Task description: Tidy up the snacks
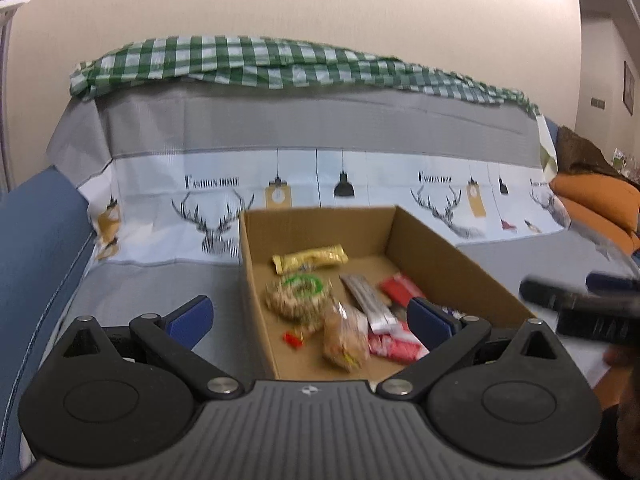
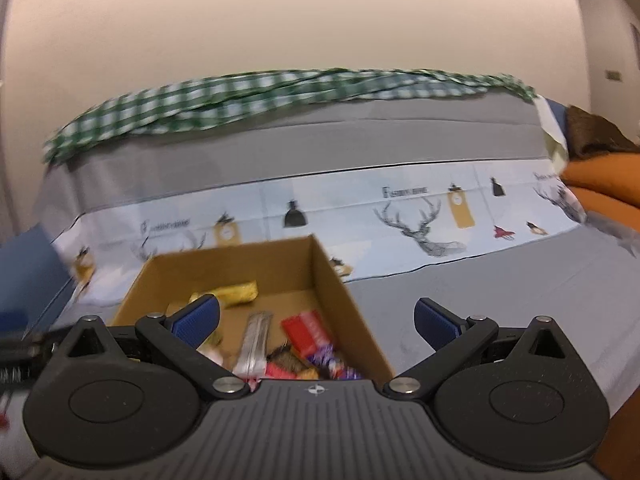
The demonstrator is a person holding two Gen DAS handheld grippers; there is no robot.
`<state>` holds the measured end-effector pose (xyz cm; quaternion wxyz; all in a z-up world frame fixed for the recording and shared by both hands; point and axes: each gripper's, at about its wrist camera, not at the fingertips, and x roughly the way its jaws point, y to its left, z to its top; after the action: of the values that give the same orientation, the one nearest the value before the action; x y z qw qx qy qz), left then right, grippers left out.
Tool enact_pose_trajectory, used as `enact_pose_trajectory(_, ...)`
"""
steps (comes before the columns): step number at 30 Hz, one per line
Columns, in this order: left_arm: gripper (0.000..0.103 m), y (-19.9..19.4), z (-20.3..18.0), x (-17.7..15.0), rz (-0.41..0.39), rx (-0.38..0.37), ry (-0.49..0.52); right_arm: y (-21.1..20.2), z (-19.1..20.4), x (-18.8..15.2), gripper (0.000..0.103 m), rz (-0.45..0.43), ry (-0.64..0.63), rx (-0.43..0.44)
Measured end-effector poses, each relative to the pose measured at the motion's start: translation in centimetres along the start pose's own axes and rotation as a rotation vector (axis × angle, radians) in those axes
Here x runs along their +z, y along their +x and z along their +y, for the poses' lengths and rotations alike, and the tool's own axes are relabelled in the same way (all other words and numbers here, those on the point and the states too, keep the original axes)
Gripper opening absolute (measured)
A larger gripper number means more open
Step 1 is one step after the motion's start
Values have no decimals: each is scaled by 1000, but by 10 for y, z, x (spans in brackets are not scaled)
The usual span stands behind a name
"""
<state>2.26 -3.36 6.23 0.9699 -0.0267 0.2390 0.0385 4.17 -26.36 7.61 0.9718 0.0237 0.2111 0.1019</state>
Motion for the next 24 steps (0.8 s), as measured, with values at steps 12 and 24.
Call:
enact_pose_trajectory(12, 103, 29, -14, -26, 270, 45, -44, 8, -14, -24, 102, 163, 86, -25)
enact_pose_trajectory(24, 103, 44, -11, -26, 311, 20, -82, 28, 4, -24, 102, 185, 40, 6)
